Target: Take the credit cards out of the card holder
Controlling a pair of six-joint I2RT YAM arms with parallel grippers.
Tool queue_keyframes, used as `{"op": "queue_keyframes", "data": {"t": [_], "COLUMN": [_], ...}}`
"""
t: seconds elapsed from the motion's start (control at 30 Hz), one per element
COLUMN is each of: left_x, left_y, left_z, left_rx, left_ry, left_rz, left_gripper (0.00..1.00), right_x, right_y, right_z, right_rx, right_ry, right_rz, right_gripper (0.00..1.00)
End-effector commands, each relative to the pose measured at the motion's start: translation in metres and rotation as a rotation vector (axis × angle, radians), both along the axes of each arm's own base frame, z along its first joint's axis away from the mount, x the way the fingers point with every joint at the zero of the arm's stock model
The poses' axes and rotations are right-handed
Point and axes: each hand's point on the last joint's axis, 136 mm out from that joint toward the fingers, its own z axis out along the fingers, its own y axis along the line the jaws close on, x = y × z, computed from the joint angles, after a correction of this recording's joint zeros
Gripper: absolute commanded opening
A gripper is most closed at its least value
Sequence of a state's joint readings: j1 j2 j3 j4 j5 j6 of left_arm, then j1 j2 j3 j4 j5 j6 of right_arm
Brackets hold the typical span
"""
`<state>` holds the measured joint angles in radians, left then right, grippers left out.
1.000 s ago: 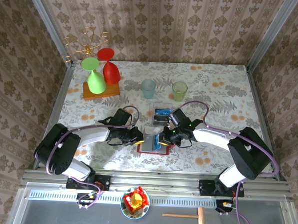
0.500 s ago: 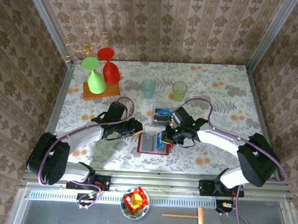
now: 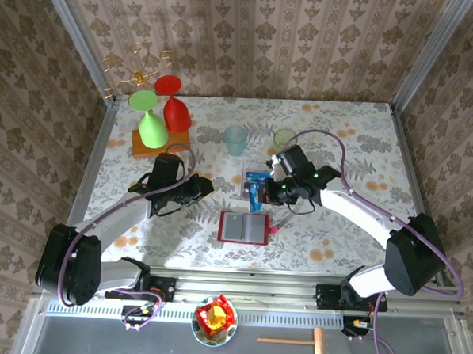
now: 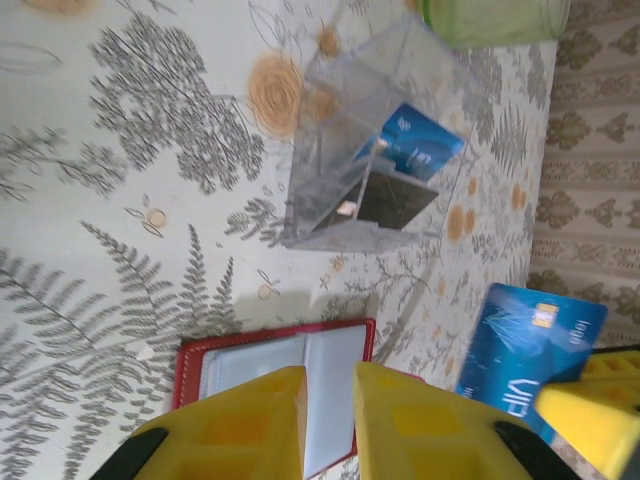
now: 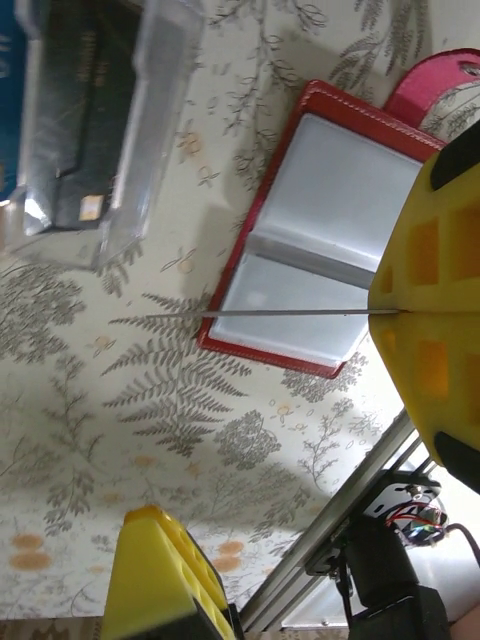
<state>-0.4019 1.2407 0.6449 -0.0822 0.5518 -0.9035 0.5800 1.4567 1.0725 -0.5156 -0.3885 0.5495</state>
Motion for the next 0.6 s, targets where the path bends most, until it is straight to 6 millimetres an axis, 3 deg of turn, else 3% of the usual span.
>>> {"op": "queue_keyframes", "data": {"t": [0.0, 0.37, 0.57], "left_x": [-0.001, 0.003, 0.009], "left_y": [0.009, 0.033, 0.042], "left_z": [-0.002, -0.008, -0.006], "left_rx": [0.019, 0.018, 0.007], "left_ry": [-0.008, 0.012, 0.011], "left_rz": [0.004, 0.062, 0.085], "left_gripper": [0.2, 0.2, 0.21], "right_x": [0.005, 0.027, 0.04], "right_y": [-0.006, -0.013, -0.025], "right_z": [0.003, 0.004, -0.001], "right_rx": [-0.099, -0.35, -0.511], "right_ry": [-0.078, -0.281, -0.3], "right_rz": [0.14, 0.645, 0.912], "right_gripper": [0.01, 0.0, 0.0]}}
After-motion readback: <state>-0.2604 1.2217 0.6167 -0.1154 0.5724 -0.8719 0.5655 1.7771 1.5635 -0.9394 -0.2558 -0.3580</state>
